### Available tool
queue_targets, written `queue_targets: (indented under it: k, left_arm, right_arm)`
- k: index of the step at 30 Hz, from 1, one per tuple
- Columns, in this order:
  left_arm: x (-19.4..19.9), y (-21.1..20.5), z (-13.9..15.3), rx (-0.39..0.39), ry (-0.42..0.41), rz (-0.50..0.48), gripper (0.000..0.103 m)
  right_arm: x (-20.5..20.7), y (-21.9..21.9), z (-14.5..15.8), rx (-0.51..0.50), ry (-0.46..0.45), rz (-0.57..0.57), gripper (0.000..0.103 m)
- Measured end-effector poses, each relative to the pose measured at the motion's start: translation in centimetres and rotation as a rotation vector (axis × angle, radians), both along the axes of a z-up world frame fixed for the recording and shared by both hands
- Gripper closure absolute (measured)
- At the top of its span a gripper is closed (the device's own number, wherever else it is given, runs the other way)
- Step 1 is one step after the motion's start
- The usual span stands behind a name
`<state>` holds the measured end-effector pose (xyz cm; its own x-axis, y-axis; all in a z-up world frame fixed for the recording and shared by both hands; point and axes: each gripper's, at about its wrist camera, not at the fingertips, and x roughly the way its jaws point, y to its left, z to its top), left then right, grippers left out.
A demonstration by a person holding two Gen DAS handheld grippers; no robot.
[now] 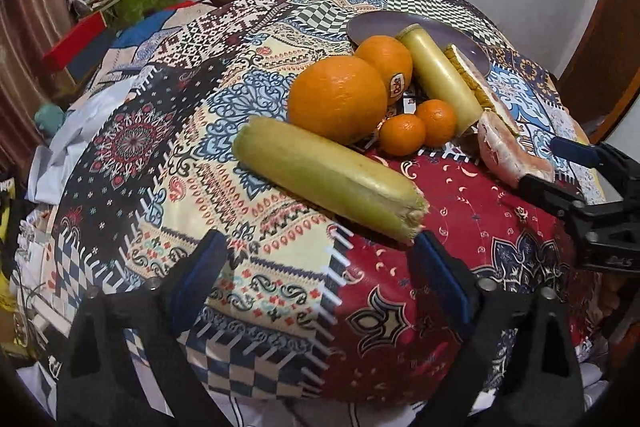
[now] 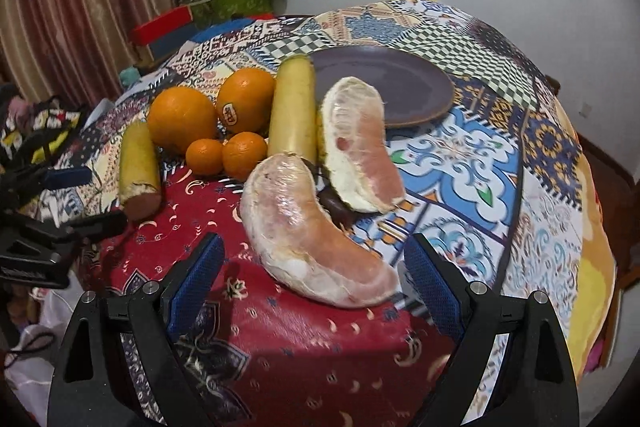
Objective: Organize fruits
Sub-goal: 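Lower the left tool to the corn cob while the right tool approaches a pomelo segment, then grasp the corn cob with the left tool while the right tool grasps the pomelo segment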
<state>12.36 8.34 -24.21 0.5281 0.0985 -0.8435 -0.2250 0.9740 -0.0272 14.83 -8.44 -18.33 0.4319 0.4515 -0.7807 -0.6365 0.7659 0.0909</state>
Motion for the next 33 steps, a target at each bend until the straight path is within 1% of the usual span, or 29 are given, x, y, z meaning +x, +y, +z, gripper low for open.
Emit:
queue_targets:
  k: [2,4,5,6,8,10,11,12,13,18,20,23,24,26,27,29,33]
  left_arm:
    - [-0.3,0.2,0.4,-0.029,-0.013,-0.007,0.012]
    - [-0.3,0.2,1.1,-0.08,-0.042,-0.015,0.012]
    - [-0.2,0.2,1.4,-0.101,-0.053,-0.016,0.012]
    - [0.0,0.1,1.7,-0.119,-0.068,-0.014,0.012]
    - [0.6,0.0,2.0,-0.119,-0.08,-0.006,0.012]
    - [1.5,0.0,1.8,-0.105,-0.07,0.012,0.012]
    - [1.7,0.0,1.7,-0.103,-0.065,0.02,0.012]
    - [2.1,0.1,1.5,-0.103,-0.059,0.03,0.012]
    - [2.6,0.2,1.2,-0.106,-0.054,0.043,0.012]
    - [3.7,0.1,0.0,-0.095,-0.037,0.078,0.012]
    - [3.9,0.2,-0.4,-0.087,-0.028,0.092,0.016]
    - [3.7,0.3,-0.7,-0.068,-0.026,0.103,0.024]
    - [3.6,0.4,-0.7,-0.076,-0.03,0.099,0.025]
    - [3.2,0.6,-0.6,-0.097,-0.037,0.09,0.031]
    - [3.0,0.6,-0.5,-0.099,-0.039,0.082,0.033]
    - [2.4,0.6,-0.4,-0.1,-0.042,0.063,0.04]
    - [1.1,0.8,0.0,-0.115,-0.05,0.036,0.049]
  right_arm:
    - [0.2,0.5,-0.5,-0.018,0.004,0.012,0.014]
    - [0.2,0.8,-0.8,-0.03,0.0,0.017,0.015]
    - [0.2,0.9,-0.9,-0.039,-0.001,0.018,0.018]
    - [0.3,1.0,-1.1,-0.048,-0.001,0.016,0.02]
    - [0.5,0.9,-1.4,-0.055,0.0,0.009,0.027]
    - [0.7,0.5,-1.3,-0.039,0.011,0.008,0.028]
    - [0.7,0.5,-1.3,-0.035,0.014,0.007,0.031]
    - [0.7,0.5,-1.2,-0.029,0.015,0.008,0.034]
    - [0.7,0.4,-1.1,-0.024,0.019,0.011,0.04]
    - [0.5,0.3,-0.7,0.004,0.037,0.013,0.051]
    - [0.3,0.1,-0.3,0.021,0.041,0.014,0.058]
    - [0.2,-0.2,0.3,0.041,0.042,0.009,0.064]
    - [0.2,-0.2,0.5,0.045,0.045,0.006,0.065]
    - [0.2,-0.7,0.8,0.063,0.051,-0.009,0.068]
    - [0.3,-1.0,0.9,0.076,0.059,-0.016,0.068]
    - [0.4,-1.7,1.2,0.101,0.077,-0.03,0.07]
    - [0.3,-2.6,1.6,0.122,0.093,-0.056,0.073]
